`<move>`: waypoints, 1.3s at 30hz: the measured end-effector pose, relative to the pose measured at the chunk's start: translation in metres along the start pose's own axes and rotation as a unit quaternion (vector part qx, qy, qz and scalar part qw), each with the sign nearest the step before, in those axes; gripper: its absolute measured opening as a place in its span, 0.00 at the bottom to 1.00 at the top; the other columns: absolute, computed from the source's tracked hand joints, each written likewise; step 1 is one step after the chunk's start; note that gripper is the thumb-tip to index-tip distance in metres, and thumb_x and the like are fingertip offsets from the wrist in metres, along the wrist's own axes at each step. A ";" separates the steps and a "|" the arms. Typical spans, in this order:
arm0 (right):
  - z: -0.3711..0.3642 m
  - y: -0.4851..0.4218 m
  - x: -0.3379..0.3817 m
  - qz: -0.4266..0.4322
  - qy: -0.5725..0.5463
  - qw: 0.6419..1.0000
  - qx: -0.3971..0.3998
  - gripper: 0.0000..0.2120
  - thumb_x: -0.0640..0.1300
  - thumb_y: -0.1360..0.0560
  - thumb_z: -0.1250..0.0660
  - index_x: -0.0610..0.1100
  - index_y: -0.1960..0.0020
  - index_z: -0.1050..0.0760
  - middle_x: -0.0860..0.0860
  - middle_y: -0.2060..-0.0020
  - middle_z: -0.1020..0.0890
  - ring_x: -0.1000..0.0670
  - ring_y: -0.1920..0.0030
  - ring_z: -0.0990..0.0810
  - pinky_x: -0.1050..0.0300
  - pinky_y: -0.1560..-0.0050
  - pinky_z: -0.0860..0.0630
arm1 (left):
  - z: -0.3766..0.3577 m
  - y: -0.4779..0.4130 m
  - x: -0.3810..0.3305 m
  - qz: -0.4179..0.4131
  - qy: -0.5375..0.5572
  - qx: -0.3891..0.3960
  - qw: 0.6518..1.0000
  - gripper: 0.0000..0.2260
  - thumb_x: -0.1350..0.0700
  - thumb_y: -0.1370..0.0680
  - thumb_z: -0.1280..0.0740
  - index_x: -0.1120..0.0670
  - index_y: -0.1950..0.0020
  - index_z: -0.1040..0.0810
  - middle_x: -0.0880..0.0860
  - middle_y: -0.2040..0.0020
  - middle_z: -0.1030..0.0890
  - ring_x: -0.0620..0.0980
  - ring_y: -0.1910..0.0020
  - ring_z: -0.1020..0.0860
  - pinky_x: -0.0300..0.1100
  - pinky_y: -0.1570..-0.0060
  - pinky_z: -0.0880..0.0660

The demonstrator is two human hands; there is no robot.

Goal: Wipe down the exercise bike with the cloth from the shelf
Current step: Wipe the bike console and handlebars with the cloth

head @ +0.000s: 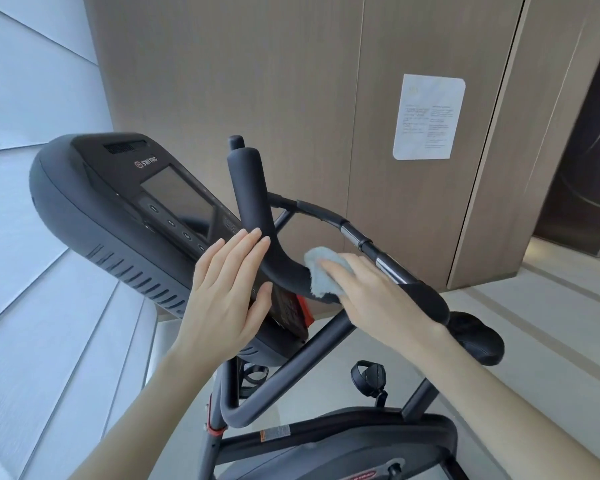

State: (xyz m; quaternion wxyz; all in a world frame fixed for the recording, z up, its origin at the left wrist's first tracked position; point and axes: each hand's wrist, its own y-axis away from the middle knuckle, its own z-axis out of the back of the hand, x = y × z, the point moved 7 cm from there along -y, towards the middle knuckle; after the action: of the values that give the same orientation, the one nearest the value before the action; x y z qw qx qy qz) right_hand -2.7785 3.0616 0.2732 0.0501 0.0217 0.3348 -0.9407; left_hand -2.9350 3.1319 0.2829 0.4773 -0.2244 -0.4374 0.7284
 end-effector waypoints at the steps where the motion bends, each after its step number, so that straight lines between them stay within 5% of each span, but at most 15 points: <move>1: 0.008 -0.003 -0.008 -0.026 -0.052 0.998 -0.017 0.21 0.31 0.26 0.37 0.38 0.33 0.30 0.41 0.41 0.25 0.43 0.45 0.24 0.50 0.45 0.25 | 0.001 -0.001 0.001 0.000 -0.001 -0.002 1.000 0.21 0.55 0.21 0.43 0.62 0.30 0.31 0.58 0.30 0.30 0.54 0.29 0.35 0.52 0.28 0.43; 7: 0.036 -0.084 -0.003 -0.122 -0.374 0.911 -0.127 0.21 0.48 0.19 0.42 0.48 0.27 0.39 0.54 0.34 0.32 0.61 0.37 0.33 0.57 0.34 0.37 | 0.011 -0.004 0.002 0.008 0.007 -0.025 1.000 0.21 0.56 0.22 0.43 0.62 0.31 0.31 0.58 0.30 0.30 0.54 0.29 0.35 0.53 0.29 0.41; 10: 0.014 -0.118 0.033 -0.092 -0.456 0.881 -0.083 0.24 0.48 0.19 0.42 0.48 0.25 0.44 0.55 0.28 0.38 0.57 0.28 0.40 0.53 0.27 0.45 | 0.018 -0.001 0.007 0.020 0.008 -0.036 0.999 0.21 0.55 0.22 0.43 0.62 0.31 0.31 0.58 0.31 0.29 0.54 0.29 0.36 0.52 0.28 0.42; 13: -0.002 -0.122 0.037 -0.148 -0.491 0.853 -0.100 0.22 0.52 0.20 0.43 0.45 0.29 0.37 0.50 0.36 0.28 0.52 0.35 0.30 0.48 0.31 0.36 | 0.022 0.005 0.012 0.029 0.010 -0.044 0.999 0.21 0.55 0.22 0.43 0.62 0.31 0.31 0.58 0.31 0.29 0.55 0.29 0.36 0.52 0.28 0.42; 16: -0.006 -0.101 0.034 -0.134 -0.384 0.909 -0.093 0.24 0.50 0.19 0.43 0.46 0.26 0.43 0.49 0.35 0.29 0.53 0.37 0.30 0.58 0.37 0.34 | 0.023 0.008 0.012 0.031 0.014 -0.053 0.998 0.21 0.56 0.22 0.42 0.62 0.30 0.33 0.59 0.31 0.29 0.56 0.29 0.35 0.54 0.29 0.41; 20: -0.015 -0.047 0.038 -0.039 -0.136 0.990 -0.020 0.33 0.37 0.23 0.37 0.42 0.24 0.49 0.41 0.37 0.29 0.42 0.43 0.25 0.48 0.45 0.23 | 0.020 0.009 0.009 0.043 0.025 -0.067 0.997 0.22 0.56 0.22 0.42 0.63 0.30 0.34 0.60 0.30 0.31 0.56 0.28 0.36 0.54 0.29 0.41; 23: -0.014 -0.021 0.035 -0.008 -0.027 1.000 0.005 0.33 0.32 0.26 0.36 0.41 0.25 0.45 0.40 0.37 0.29 0.41 0.41 0.28 0.46 0.49 0.22 | 0.013 0.009 -0.001 0.039 0.033 -0.066 0.997 0.22 0.56 0.22 0.42 0.62 0.29 0.34 0.59 0.30 0.31 0.56 0.28 0.37 0.54 0.29 0.41; 29: -0.005 0.037 -0.003 0.009 0.066 0.997 0.036 0.36 0.25 0.38 0.32 0.35 0.30 0.34 0.37 0.40 0.25 0.40 0.40 0.25 0.60 0.56 0.24 | -0.010 0.009 -0.029 0.012 0.004 -0.034 0.999 0.21 0.56 0.22 0.42 0.62 0.30 0.32 0.60 0.31 0.30 0.57 0.28 0.36 0.52 0.28 0.43; 31: -0.001 0.049 -0.016 0.020 0.041 0.998 0.046 0.36 0.25 0.36 0.33 0.37 0.30 0.34 0.39 0.36 0.28 0.42 0.36 0.28 0.63 0.53 0.26 | -0.018 0.006 -0.041 -0.002 -0.014 -0.028 1.000 0.20 0.56 0.21 0.44 0.63 0.31 0.30 0.60 0.31 0.29 0.57 0.29 0.36 0.53 0.28 0.43; 34: 0.017 0.046 -0.048 -0.034 -0.186 0.982 0.027 0.28 0.29 0.27 0.41 0.43 0.29 0.35 0.47 0.30 0.33 0.49 0.31 0.34 0.59 0.35 0.33 | -0.028 0.003 -0.056 -0.008 -0.044 -0.028 0.999 0.20 0.55 0.19 0.46 0.63 0.32 0.28 0.59 0.31 0.28 0.57 0.30 0.34 0.56 0.30 0.41; 37: 0.048 0.025 -0.087 -0.105 -0.345 0.932 -0.038 0.18 0.41 0.21 0.42 0.48 0.32 0.32 0.56 0.36 0.28 0.61 0.38 0.30 0.65 0.39 0.35 | -0.035 0.004 -0.065 0.022 -0.074 -0.019 0.997 0.19 0.56 0.20 0.45 0.62 0.34 0.27 0.58 0.32 0.28 0.56 0.30 0.33 0.57 0.30 0.41; 39: 0.049 0.011 -0.087 -0.080 -0.363 0.928 -0.009 0.17 0.48 0.21 0.42 0.50 0.33 0.32 0.57 0.36 0.29 0.69 0.43 0.30 0.60 0.38 0.35 | -0.038 0.007 -0.070 0.042 -0.101 -0.009 0.994 0.19 0.57 0.20 0.45 0.63 0.34 0.27 0.58 0.32 0.28 0.56 0.30 0.33 0.57 0.29 0.42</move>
State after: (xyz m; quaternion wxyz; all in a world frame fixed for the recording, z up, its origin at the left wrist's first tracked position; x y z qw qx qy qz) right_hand -2.6913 3.0285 0.3107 0.0924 -0.3484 0.3027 -0.8823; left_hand -2.8790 3.0846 0.2510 0.3981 -0.1720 -0.4798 0.7627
